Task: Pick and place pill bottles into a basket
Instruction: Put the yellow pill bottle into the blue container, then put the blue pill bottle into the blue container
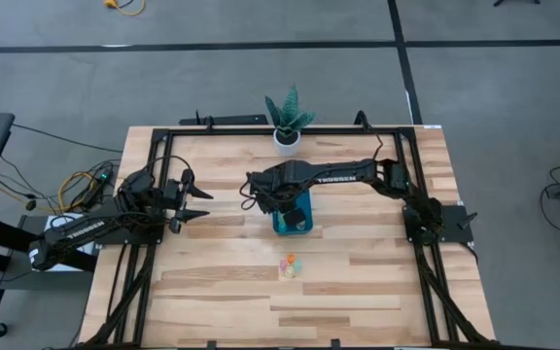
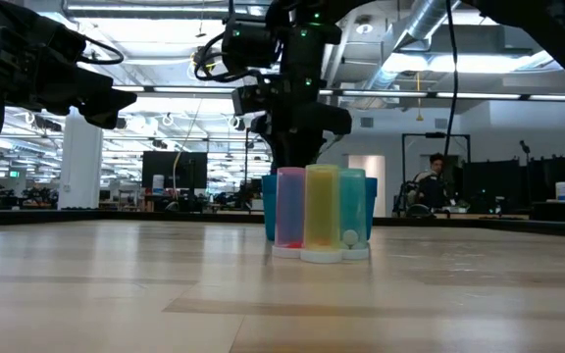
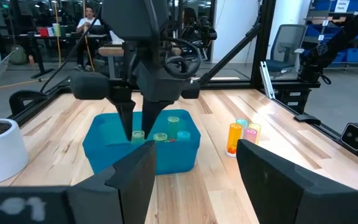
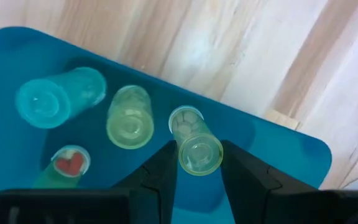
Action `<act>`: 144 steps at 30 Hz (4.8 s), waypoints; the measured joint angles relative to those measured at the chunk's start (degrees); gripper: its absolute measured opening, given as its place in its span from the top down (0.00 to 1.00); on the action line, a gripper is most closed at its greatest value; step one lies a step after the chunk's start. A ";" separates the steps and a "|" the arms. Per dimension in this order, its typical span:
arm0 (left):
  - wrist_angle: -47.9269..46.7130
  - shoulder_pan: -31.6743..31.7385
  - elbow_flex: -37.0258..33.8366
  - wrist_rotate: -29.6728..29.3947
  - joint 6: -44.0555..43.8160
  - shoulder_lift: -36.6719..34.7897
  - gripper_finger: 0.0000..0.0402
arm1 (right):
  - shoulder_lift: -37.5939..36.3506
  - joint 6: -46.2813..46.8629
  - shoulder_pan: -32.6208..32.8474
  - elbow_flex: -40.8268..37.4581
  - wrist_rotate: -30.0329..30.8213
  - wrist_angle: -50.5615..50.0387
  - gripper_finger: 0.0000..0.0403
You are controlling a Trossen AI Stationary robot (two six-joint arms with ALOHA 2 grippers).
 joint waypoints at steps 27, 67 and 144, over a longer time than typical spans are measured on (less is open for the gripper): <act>0.00 0.02 0.00 0.00 0.00 0.00 0.47 | 0.00 2.26 0.00 0.00 0.08 -0.28 0.64; 0.00 0.01 0.00 0.00 0.00 0.00 0.47 | -12.30 35.99 22.36 0.00 8.29 -18.82 0.65; 0.00 0.00 0.00 0.00 0.00 0.01 0.47 | 1.68 46.89 23.87 0.00 -5.25 -8.34 0.74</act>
